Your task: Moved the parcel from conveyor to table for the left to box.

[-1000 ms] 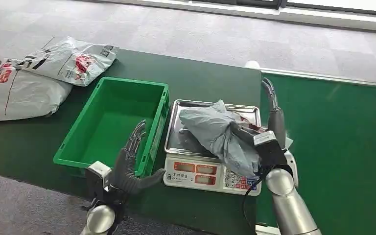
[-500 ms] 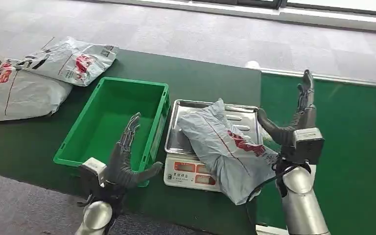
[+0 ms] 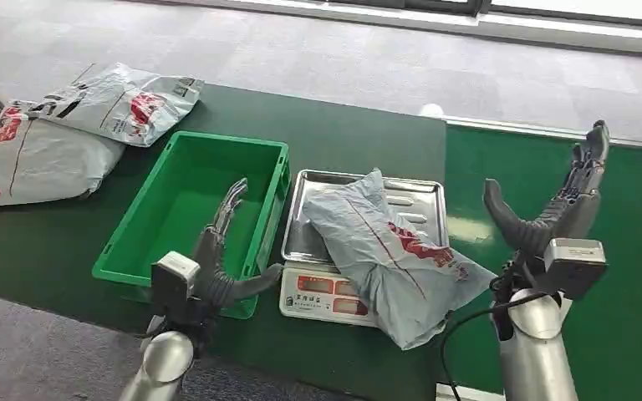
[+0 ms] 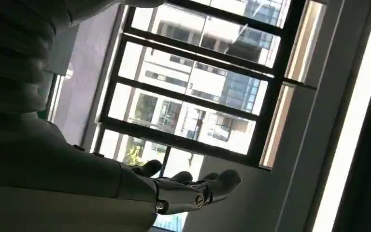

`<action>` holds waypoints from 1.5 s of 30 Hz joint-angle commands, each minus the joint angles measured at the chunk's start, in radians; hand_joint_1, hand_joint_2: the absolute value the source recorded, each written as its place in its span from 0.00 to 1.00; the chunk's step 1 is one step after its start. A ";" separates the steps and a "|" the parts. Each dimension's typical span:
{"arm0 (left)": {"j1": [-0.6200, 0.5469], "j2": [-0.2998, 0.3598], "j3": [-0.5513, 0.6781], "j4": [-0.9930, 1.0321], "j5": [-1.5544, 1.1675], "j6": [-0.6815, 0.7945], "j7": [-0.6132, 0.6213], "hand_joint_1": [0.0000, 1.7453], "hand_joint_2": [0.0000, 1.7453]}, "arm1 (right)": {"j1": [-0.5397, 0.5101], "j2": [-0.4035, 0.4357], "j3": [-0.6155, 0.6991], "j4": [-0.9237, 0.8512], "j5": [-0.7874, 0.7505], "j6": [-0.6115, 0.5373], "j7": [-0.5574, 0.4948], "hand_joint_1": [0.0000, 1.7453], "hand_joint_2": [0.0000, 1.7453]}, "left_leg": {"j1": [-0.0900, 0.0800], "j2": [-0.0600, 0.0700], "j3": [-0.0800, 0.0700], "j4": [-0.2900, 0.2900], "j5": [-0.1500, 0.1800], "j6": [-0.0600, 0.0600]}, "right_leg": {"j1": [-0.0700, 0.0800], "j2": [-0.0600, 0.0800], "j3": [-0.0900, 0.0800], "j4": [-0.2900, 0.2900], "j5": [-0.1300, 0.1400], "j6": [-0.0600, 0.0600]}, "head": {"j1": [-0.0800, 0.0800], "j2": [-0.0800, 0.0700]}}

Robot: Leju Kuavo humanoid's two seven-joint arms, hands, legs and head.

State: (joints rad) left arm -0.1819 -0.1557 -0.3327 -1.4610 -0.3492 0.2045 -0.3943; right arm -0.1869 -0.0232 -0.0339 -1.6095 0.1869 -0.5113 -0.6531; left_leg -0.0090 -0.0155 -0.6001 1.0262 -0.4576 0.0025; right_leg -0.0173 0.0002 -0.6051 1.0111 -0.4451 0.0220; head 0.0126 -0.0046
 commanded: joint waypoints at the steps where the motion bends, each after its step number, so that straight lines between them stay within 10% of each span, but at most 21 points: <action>1: -0.333 -0.070 -0.238 0.331 -0.250 -0.025 0.249 0.00 1.00 | 0.175 0.056 -0.068 -0.102 -0.054 -0.132 -0.002 0.00 1.00 | 0.002 -0.008 0.000 0.000 0.001 -0.001 | 0.002 -0.009 0.004 -0.002 -0.001 -0.001 | 0.000 0.000; 11: -0.511 -0.193 -0.353 0.698 -0.428 -0.059 0.368 0.00 1.00 | 0.214 0.107 -0.063 -0.143 -0.005 -0.079 -0.002 0.00 1.00 | 0.000 -0.005 0.002 -0.001 0.001 -0.002 | 0.001 -0.005 0.004 -0.003 0.000 -0.001 | 0.000 0.000; 25: -0.545 -0.193 -0.549 0.718 -0.271 -0.062 0.425 0.00 1.00 | 0.227 0.145 -0.079 -0.171 0.002 -0.070 0.027 0.00 1.00 | 0.001 0.003 0.003 -0.002 0.000 -0.002 | 0.001 0.002 0.004 -0.004 0.001 -0.001 | 0.000 0.000; 26: -0.550 -0.193 -0.582 0.721 -0.247 -0.079 0.436 0.09 1.00 | 0.231 0.151 -0.086 -0.178 0.008 -0.067 0.024 0.00 1.00 | 0.001 0.001 0.001 0.000 -0.001 -0.001 | 0.001 0.001 0.003 -0.002 0.001 -0.001 | 0.000 0.000; 27: -0.555 -0.193 -0.628 0.725 -0.225 -0.097 0.458 0.76 1.00 | 0.233 0.157 -0.094 -0.190 0.013 -0.060 0.026 0.00 1.00 | 0.000 0.000 0.002 -0.002 0.000 -0.002 | 0.001 0.000 0.003 -0.003 0.001 -0.001 | 0.000 0.000; 28: -0.559 -0.193 -0.664 0.732 -0.200 -0.114 0.475 1.00 1.00 | 0.233 0.160 -0.103 -0.197 0.019 -0.052 0.030 0.00 1.00 | 0.001 0.000 0.003 -0.003 0.000 -0.002 | 0.001 0.000 0.005 -0.005 0.001 -0.001 | 0.000 0.000; 45: -0.580 -0.193 -0.682 0.822 -0.092 -0.046 0.425 1.00 1.00 | 0.230 0.197 -0.149 -0.202 0.021 -0.009 0.037 0.00 1.00 | 0.000 0.002 0.001 -0.001 -0.001 -0.001 | 0.000 0.003 0.002 -0.002 0.001 0.000 | 0.000 0.000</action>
State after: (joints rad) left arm -0.7175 -0.3704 -0.9380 -0.7294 -0.4425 0.1625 0.0290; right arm 0.0641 0.1408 -0.1358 -1.8273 0.2121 -0.5234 -0.6188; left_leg -0.0096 -0.0148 -0.6005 1.0267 -0.4580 0.0028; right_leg -0.0177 0.0022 -0.6049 1.0107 -0.4445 0.0229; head 0.0130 -0.0046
